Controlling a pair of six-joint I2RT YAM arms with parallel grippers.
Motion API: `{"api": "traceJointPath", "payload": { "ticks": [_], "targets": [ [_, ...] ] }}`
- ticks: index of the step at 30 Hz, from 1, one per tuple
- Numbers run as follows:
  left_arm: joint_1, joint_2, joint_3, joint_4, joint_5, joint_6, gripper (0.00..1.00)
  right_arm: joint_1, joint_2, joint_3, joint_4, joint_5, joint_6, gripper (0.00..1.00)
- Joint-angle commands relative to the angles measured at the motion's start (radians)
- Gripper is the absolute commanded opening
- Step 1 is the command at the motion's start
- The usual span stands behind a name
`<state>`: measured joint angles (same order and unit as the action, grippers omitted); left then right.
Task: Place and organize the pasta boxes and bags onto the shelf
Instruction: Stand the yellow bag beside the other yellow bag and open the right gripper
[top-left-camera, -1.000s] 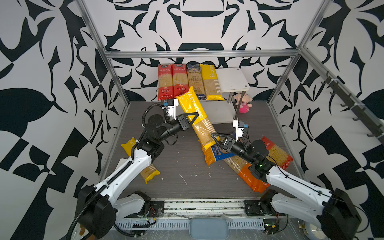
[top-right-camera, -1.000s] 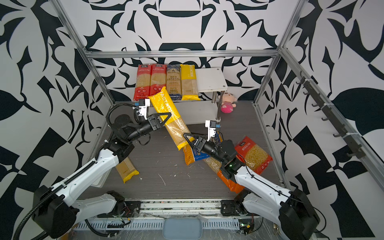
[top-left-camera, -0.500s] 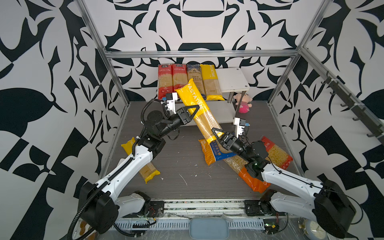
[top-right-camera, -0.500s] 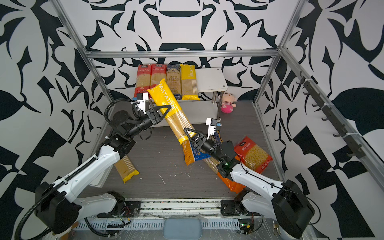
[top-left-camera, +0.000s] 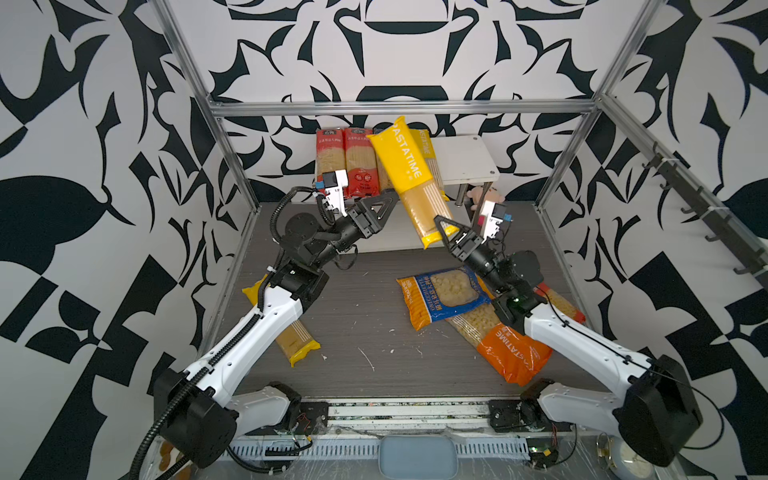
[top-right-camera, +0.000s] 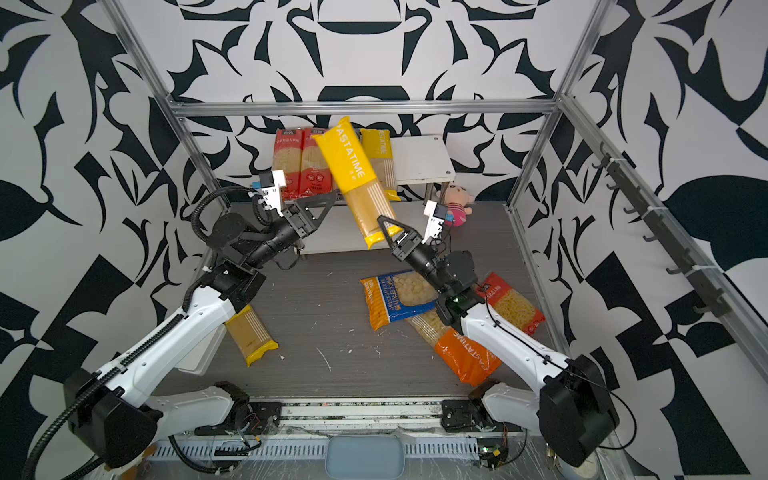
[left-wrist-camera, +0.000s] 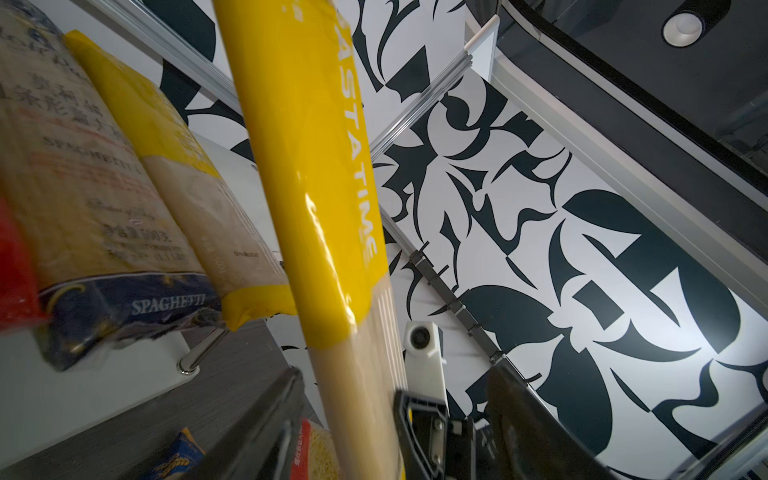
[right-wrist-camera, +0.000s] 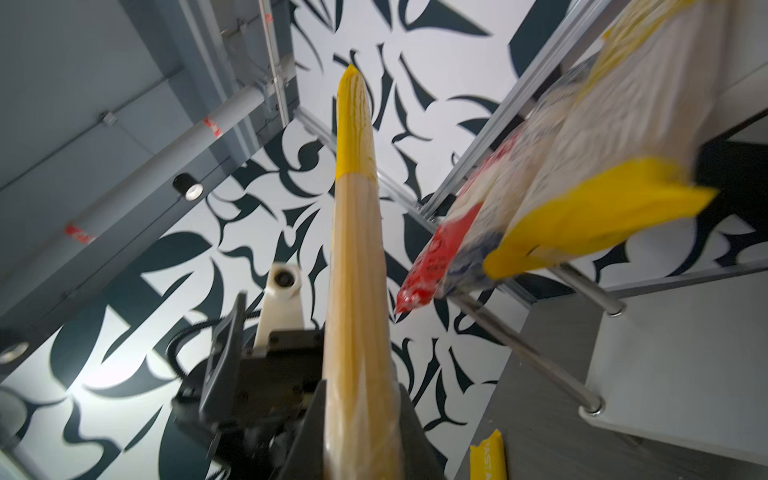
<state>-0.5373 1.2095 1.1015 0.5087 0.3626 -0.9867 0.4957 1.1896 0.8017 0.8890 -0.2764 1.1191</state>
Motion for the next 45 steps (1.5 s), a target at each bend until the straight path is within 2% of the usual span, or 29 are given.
{"api": "traceJointPath", "payload": {
  "ticks": [1,3,5,9,12,21,26,30,33,36,39,42,45],
  "targets": [
    [-0.003,-0.040,-0.013,0.031,-0.003,0.017,0.74,-0.052,-0.039,0.158,0.030,0.116,0.022,0.00],
    [-0.003,-0.055,-0.036,0.030,-0.005,0.018,0.74,-0.091,-0.044,0.220,-0.138,0.129,0.021,0.00],
    [-0.003,-0.077,-0.066,0.018,-0.011,0.024,0.75,-0.125,-0.041,0.268,-0.207,0.134,0.012,0.00],
    [-0.003,-0.148,-0.155,-0.031,-0.044,0.048,0.74,-0.200,-0.006,0.426,-0.493,0.107,-0.018,0.00],
    [-0.003,-0.212,-0.229,-0.080,-0.074,0.067,0.75,-0.239,0.044,0.509,-0.605,0.077,-0.023,0.00],
    [-0.003,-0.376,-0.401,-0.187,-0.148,0.068,0.74,-0.279,0.229,0.660,-0.656,-0.023,0.033,0.00],
    [-0.003,-0.416,-0.437,-0.205,-0.166,0.067,0.74,-0.258,0.302,0.676,-0.608,-0.013,0.106,0.00],
    [-0.003,-0.422,-0.436,-0.215,-0.169,0.071,0.74,-0.237,0.318,0.673,-0.607,0.028,0.105,0.01],
    [-0.003,-0.424,-0.431,-0.225,-0.169,0.083,0.74,-0.228,0.329,0.676,-0.610,0.013,0.106,0.13],
    [-0.003,-0.427,-0.431,-0.231,-0.174,0.091,0.74,-0.227,0.319,0.645,-0.606,-0.018,0.127,0.42],
    [-0.003,-0.435,-0.433,-0.244,-0.178,0.102,0.74,-0.230,0.278,0.583,-0.618,-0.034,0.128,0.62],
    [-0.002,-0.447,-0.443,-0.260,-0.187,0.111,0.74,-0.233,0.219,0.500,-0.613,-0.047,0.123,0.74],
    [-0.001,-0.459,-0.460,-0.283,-0.195,0.120,0.74,-0.232,0.157,0.411,-0.623,-0.077,0.106,0.80]
  ]
}}
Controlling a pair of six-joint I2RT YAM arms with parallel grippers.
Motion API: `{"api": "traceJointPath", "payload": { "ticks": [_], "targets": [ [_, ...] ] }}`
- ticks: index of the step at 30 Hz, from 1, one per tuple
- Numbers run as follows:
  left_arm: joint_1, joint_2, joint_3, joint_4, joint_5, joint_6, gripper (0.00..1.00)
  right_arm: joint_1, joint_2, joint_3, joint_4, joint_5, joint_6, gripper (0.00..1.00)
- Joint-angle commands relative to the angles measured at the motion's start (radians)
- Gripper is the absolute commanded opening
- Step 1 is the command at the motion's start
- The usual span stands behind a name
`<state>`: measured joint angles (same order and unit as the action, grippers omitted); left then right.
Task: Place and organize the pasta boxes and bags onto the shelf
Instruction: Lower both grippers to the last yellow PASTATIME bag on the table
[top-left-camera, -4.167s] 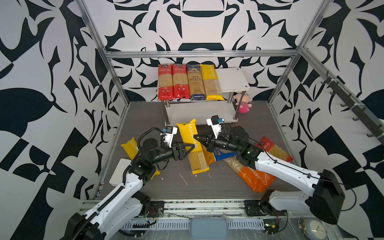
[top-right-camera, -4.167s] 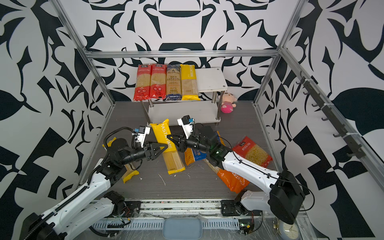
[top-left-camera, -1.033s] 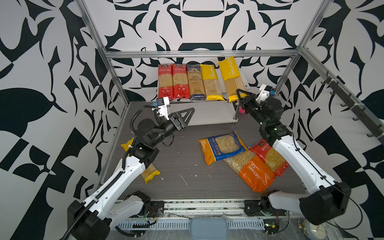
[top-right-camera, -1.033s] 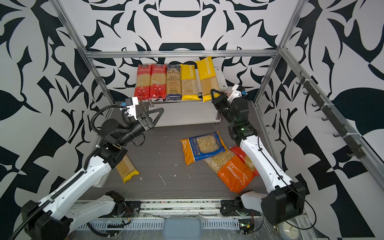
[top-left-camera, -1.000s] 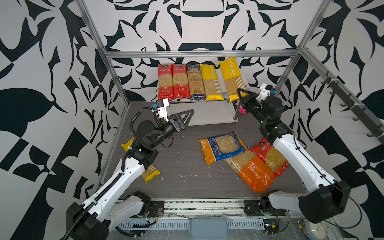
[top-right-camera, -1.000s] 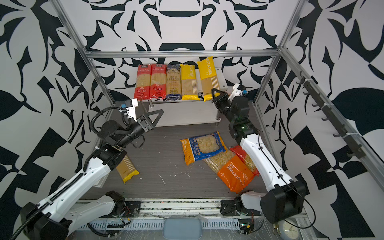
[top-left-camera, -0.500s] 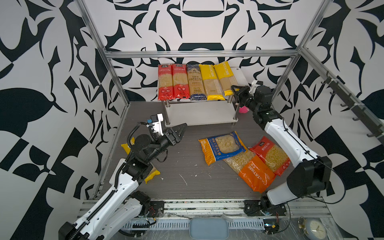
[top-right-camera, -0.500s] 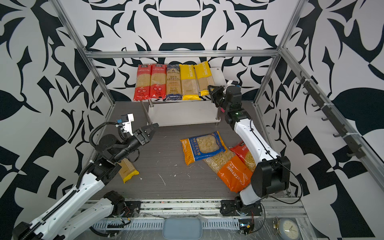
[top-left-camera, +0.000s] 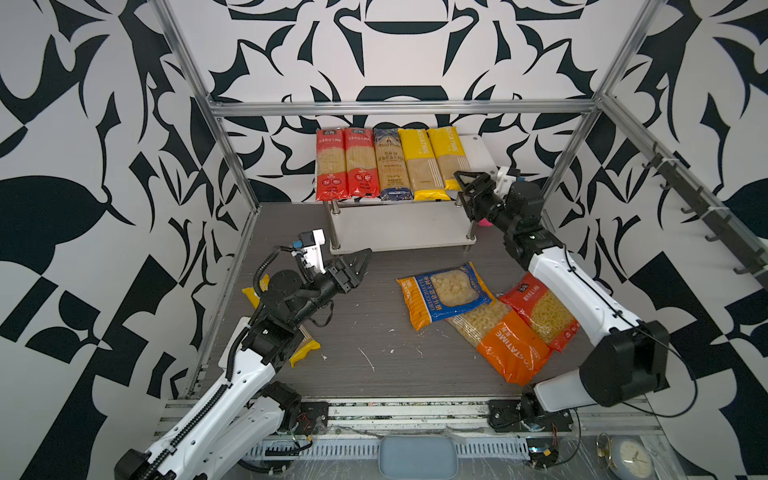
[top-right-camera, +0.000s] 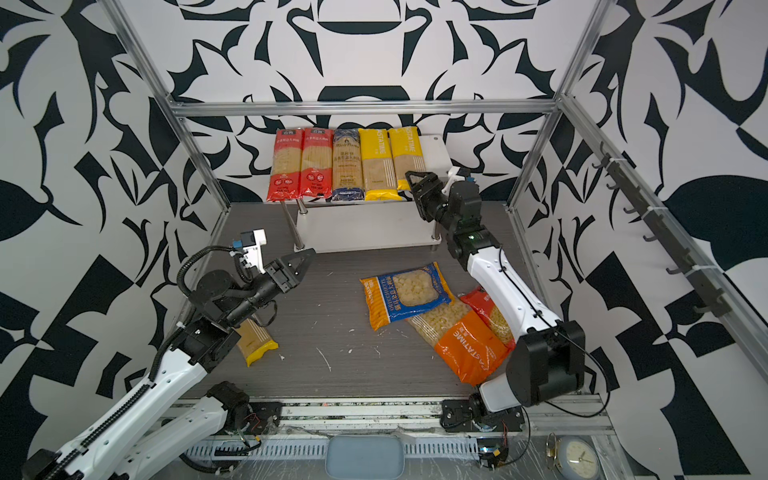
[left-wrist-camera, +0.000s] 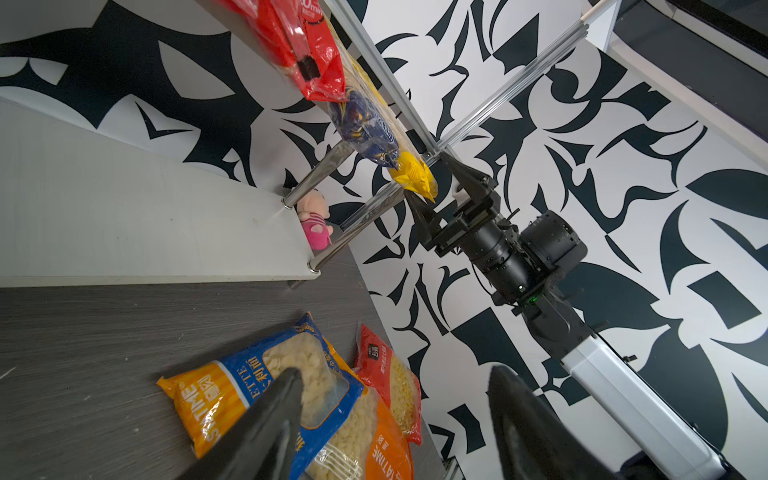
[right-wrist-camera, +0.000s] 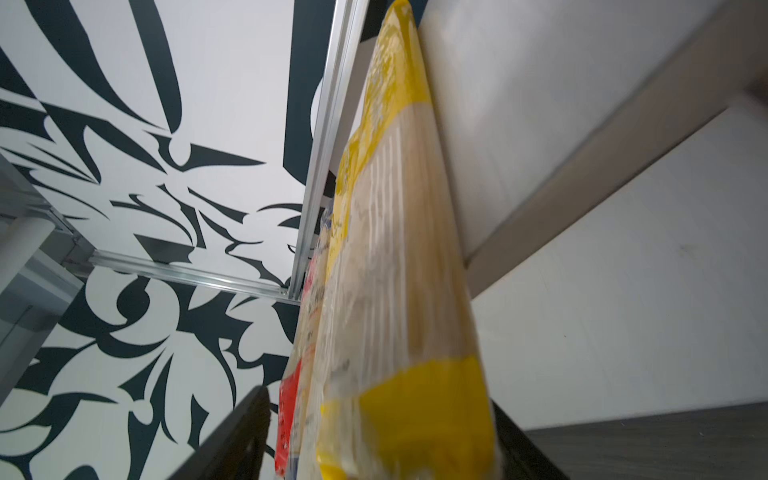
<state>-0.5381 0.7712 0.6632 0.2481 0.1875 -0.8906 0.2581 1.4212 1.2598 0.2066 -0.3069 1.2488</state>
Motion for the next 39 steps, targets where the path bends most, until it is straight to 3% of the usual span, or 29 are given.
{"api": "traceJointPath", "payload": {
  "ticks": [1,5,9,14,18,24,27,34,39],
  "targets": [
    [0.001,-0.026,-0.031,-0.032,-0.025,0.025,0.74,0.009,-0.097,-0.090,0.071,-0.058,-0.023,0.80],
    [0.001,-0.052,-0.067,-0.109,-0.069,0.038,0.75,0.107,-0.194,-0.231,0.070,-0.031,-0.110,0.81],
    [0.001,-0.078,-0.077,-0.292,-0.179,0.055,0.75,0.380,-0.232,-0.317,-0.025,0.172,-0.281,0.80],
    [0.013,-0.122,-0.086,-0.547,-0.384,0.097,0.76,0.609,-0.024,-0.326,0.020,0.241,-0.324,0.64],
    [0.101,-0.155,-0.083,-0.733,-0.500,0.120,0.83,0.724,0.228,-0.198,0.035,0.214,-0.356,0.55],
    [0.319,-0.202,-0.072,-0.830,-0.463,0.146,0.89,0.826,0.565,0.065,0.003,0.095,-0.364,0.55],
    [0.385,-0.187,-0.052,-0.837,-0.436,0.182,0.90,0.864,0.686,0.200,-0.045,0.058,-0.374,0.57],
    [0.409,-0.173,-0.019,-0.828,-0.400,0.202,0.90,0.909,0.852,0.405,-0.120,-0.010,-0.388,0.57],
    [0.409,-0.184,-0.012,-0.814,-0.378,0.195,0.89,0.918,0.947,0.520,-0.183,-0.047,-0.400,0.50]
  ]
}}
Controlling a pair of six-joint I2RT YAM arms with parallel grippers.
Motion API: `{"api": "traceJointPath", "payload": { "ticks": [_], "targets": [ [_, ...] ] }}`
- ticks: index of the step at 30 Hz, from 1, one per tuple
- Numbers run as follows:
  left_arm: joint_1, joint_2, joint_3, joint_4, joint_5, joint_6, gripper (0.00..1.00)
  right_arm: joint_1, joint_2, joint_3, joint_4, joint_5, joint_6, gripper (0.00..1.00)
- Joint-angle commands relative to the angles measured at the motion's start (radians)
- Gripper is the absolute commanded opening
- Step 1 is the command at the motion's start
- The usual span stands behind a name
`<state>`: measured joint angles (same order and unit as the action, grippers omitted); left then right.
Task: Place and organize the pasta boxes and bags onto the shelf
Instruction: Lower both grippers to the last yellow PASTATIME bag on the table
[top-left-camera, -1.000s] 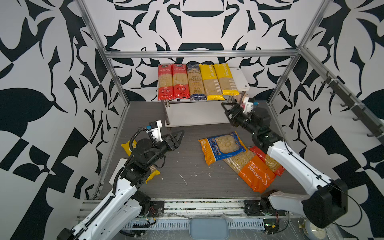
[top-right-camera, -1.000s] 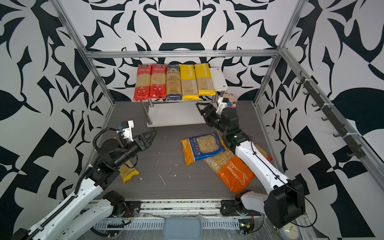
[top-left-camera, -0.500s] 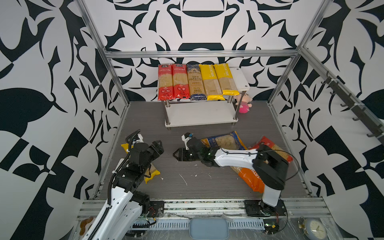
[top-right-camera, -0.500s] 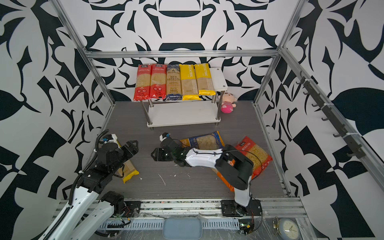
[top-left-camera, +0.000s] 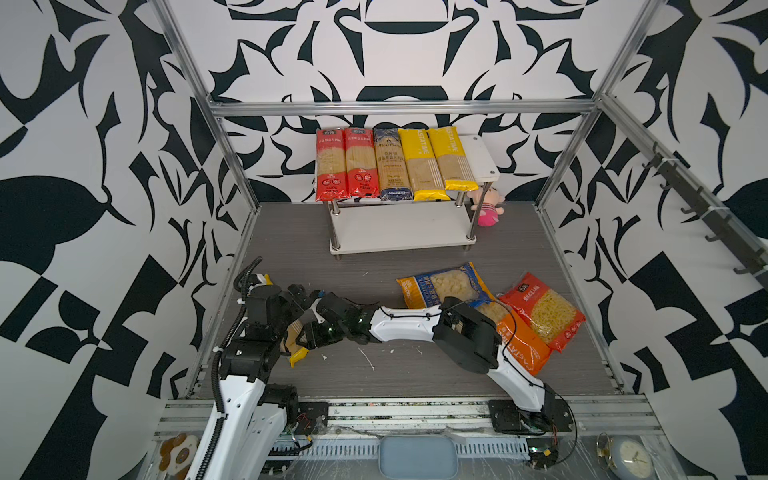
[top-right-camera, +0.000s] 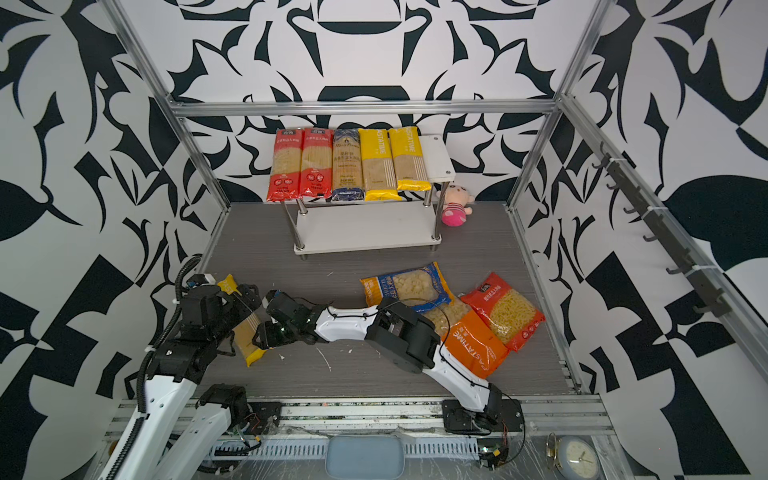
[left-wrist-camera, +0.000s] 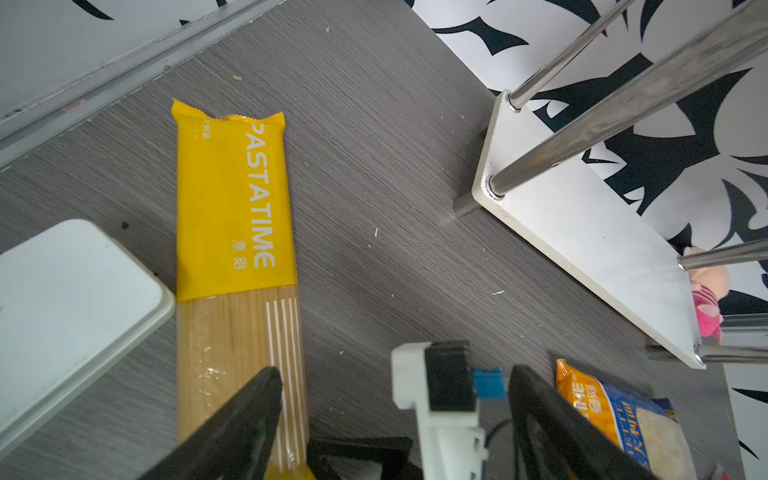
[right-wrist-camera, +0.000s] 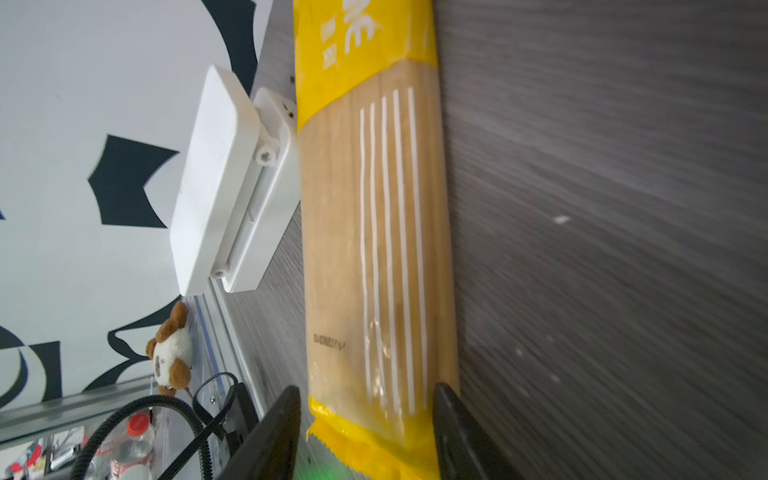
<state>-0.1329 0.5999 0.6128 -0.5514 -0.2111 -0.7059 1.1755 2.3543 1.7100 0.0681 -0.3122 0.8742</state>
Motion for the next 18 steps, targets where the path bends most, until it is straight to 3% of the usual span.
{"api": "traceJointPath", "payload": {
  "ticks": [1,9,14,18],
  "targets": [
    [0.004,-0.015,0.039,-0.015,0.024,0.010,0.89,0.002,0.023,0.084,-0.056,-0.043,-0.031,0.47],
    [0.004,-0.027,0.045,-0.005,0.050,0.008,0.88,-0.004,-0.017,0.080,-0.104,-0.004,-0.089,0.10],
    [0.004,-0.004,0.044,0.012,0.090,0.001,0.87,-0.050,-0.129,-0.060,-0.070,0.010,-0.082,0.01],
    [0.004,0.022,0.016,0.048,0.148,-0.040,0.86,-0.105,-0.278,-0.252,-0.072,0.020,-0.093,0.00]
  ]
}}
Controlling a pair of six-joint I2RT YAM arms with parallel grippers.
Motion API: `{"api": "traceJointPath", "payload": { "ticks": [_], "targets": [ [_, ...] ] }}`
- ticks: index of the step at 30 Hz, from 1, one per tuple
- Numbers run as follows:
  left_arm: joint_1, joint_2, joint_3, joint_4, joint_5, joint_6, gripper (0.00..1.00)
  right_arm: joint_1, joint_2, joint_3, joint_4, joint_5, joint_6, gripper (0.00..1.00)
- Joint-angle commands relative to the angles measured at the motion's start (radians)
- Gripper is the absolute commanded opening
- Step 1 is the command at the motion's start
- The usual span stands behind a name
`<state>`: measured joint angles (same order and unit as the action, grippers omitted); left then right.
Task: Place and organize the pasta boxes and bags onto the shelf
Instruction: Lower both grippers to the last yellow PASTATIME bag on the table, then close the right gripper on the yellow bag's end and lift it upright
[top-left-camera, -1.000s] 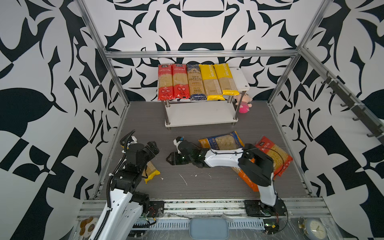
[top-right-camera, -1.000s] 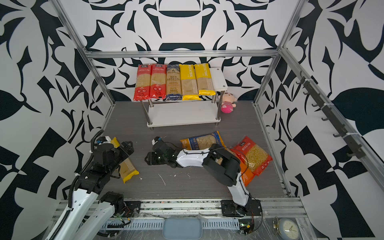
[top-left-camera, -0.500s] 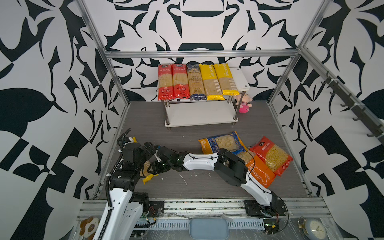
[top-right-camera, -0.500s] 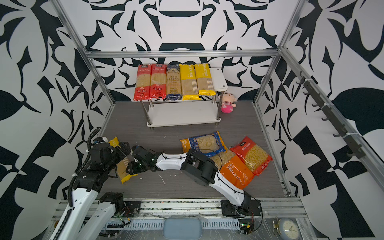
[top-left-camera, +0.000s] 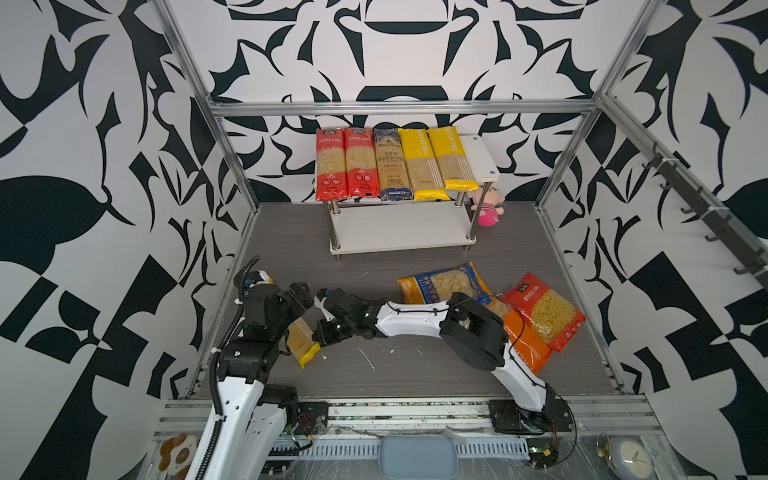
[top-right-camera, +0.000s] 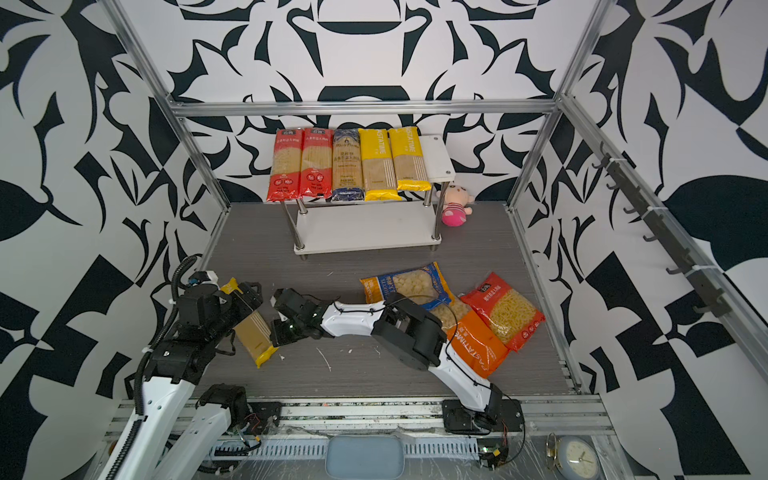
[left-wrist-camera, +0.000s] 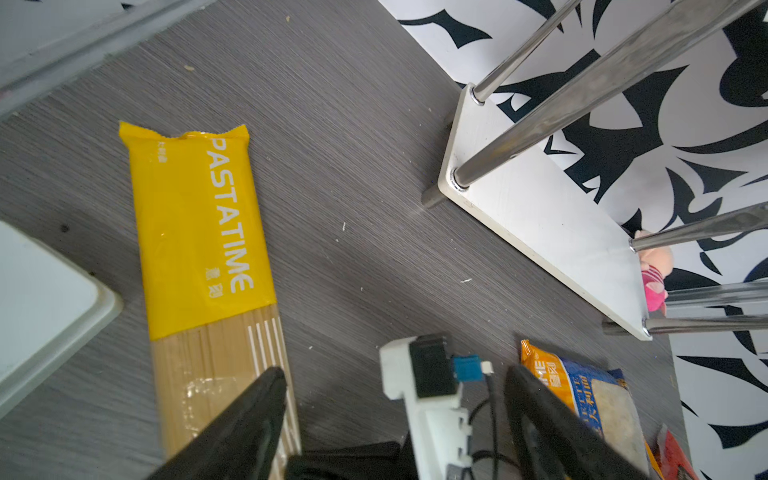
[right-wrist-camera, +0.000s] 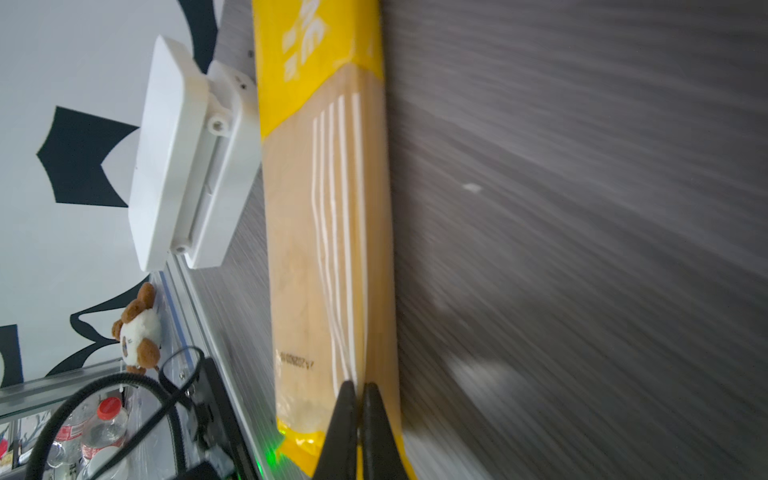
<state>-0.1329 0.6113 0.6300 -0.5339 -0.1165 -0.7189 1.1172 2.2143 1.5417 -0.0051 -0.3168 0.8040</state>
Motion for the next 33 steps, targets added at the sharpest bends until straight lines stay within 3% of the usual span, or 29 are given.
{"api": "traceJointPath", "payload": {
  "ticks": [1,7,11,13,15,20,23,29,33],
  "targets": [
    [0.004,0.020,-0.013,0.046,0.076,-0.035,0.86,-0.064,-0.184,-0.142,-0.008,0.029,-0.028,0.00],
    [-0.008,0.083,-0.098,0.167,0.211,-0.125,0.81,-0.119,-0.431,-0.454,-0.090,0.065,-0.040,0.00],
    [-0.067,0.093,-0.163,0.208,0.207,-0.169,0.80,-0.110,-0.506,-0.560,-0.074,-0.062,-0.004,0.02],
    [-0.105,0.087,-0.194,0.219,0.192,-0.194,0.80,-0.111,-0.525,-0.577,-0.011,-0.140,0.012,0.13],
    [-0.143,0.081,-0.219,0.219,0.170,-0.214,0.79,-0.132,-0.527,-0.553,-0.027,-0.145,-0.008,0.32],
    [-0.225,0.068,-0.281,0.219,0.118,-0.255,0.78,-0.192,-0.443,-0.459,-0.003,-0.109,-0.045,0.51],
    [-0.269,0.064,-0.328,0.233,0.086,-0.287,0.76,-0.203,-0.351,-0.368,0.009,-0.078,-0.072,0.55],
    [-0.351,0.087,-0.429,0.355,0.079,-0.390,0.62,-0.211,-0.161,-0.146,-0.051,-0.045,-0.137,0.57],
    [-0.401,0.124,-0.461,0.416,0.060,-0.423,0.57,-0.207,-0.071,-0.052,-0.074,-0.071,-0.144,0.57]
  ]
}}
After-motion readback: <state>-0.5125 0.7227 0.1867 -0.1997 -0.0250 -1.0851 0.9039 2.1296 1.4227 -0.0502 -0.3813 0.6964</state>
